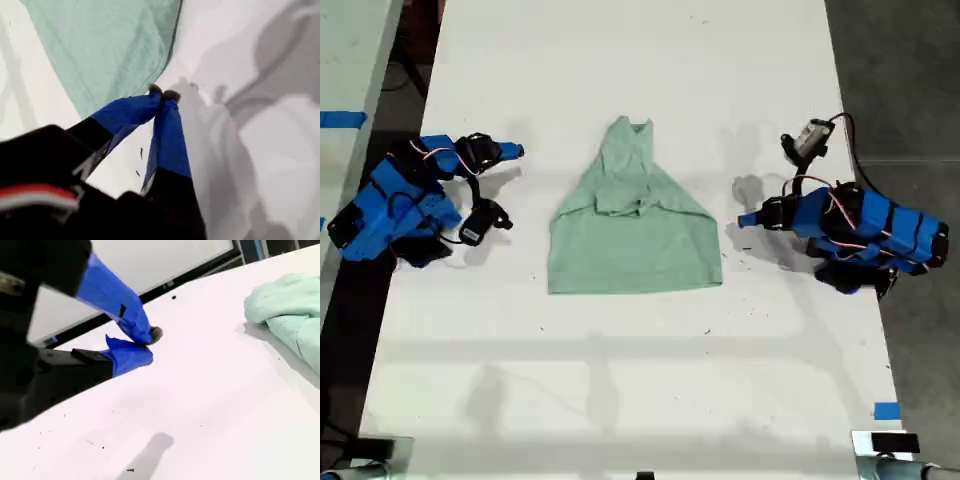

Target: Fold t shirt

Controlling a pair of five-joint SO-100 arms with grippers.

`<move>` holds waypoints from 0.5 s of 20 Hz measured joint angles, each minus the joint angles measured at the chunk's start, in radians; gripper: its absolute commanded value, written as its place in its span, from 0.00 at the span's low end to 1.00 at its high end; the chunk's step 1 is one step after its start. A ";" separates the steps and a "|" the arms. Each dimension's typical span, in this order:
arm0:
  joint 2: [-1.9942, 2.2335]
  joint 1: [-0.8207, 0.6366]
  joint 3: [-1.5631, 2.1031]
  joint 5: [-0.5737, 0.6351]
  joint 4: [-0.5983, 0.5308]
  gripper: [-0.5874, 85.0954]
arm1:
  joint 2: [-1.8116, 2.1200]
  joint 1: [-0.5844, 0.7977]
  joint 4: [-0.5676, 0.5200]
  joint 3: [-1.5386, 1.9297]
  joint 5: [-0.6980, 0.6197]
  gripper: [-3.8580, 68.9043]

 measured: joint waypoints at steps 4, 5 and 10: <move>0.000 0.000 0.000 0.000 0.000 0.03 | 0.000 0.000 0.000 0.000 0.193 0.05; 0.000 0.000 0.000 0.000 0.000 0.03 | 0.000 0.000 0.000 0.000 0.207 0.05; 0.000 0.000 0.000 0.000 0.000 0.03 | 0.002 0.000 0.089 -0.009 0.167 0.05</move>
